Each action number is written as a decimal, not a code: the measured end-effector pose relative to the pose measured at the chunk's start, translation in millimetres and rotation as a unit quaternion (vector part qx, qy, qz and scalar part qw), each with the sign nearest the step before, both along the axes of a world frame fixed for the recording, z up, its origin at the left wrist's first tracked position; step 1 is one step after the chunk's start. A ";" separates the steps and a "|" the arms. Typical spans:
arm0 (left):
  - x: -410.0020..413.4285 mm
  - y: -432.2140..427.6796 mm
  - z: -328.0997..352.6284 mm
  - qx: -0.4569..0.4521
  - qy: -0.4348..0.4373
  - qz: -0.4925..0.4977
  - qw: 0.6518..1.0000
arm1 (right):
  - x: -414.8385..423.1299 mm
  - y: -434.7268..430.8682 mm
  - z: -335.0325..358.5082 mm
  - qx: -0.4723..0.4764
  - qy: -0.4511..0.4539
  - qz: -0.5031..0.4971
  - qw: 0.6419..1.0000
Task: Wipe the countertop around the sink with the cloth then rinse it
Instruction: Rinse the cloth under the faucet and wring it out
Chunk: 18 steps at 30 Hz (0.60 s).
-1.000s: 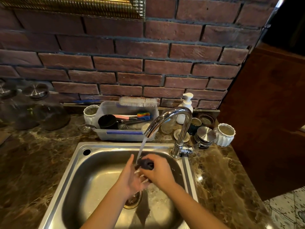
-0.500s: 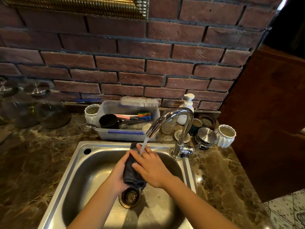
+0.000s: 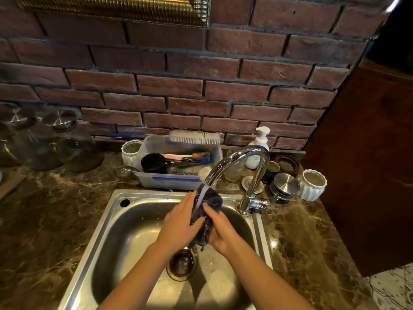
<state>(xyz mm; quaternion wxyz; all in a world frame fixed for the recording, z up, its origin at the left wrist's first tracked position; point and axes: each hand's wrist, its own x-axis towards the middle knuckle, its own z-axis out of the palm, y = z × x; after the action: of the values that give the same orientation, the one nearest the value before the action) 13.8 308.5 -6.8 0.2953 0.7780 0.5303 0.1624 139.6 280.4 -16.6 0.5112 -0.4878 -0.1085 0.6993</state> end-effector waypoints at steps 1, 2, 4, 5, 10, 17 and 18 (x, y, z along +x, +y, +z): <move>-3.5 0.0 -4.7 0.011 0.064 -0.001 0.998 | 5.0 1.7 -0.6 0.007 -0.008 0.000 1.000; -5.2 -1.4 -10.1 0.065 0.142 0.005 0.988 | 7.4 2.1 1.4 0.011 -0.016 0.003 1.000; -5.9 -8.4 -12.7 0.149 0.240 0.007 0.959 | 7.1 3.5 1.3 0.009 -0.047 0.022 0.999; -4.5 -10.2 -12.4 0.146 0.247 -0.010 0.958 | 5.5 4.0 -1.5 0.003 -0.073 0.035 0.997; -1.3 -18.6 -23.8 -0.004 0.172 -0.074 0.982 | -4.2 -3.0 -19.0 -0.015 -0.012 0.030 0.999; -12.0 -36.8 -25.4 0.082 0.091 -0.118 0.985 | -4.9 6.8 -19.6 -0.033 -0.023 -0.016 0.999; -13.6 -39.4 -25.7 0.074 0.068 -0.124 0.987 | -4.2 9.0 -19.7 -0.037 -0.043 -0.025 0.998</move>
<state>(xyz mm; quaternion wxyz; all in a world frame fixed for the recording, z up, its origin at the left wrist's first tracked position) 0.2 269.1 -32.5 0.2185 0.8664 0.4353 0.1103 135.4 289.4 -36.3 0.5051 -0.5387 -0.0924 0.6679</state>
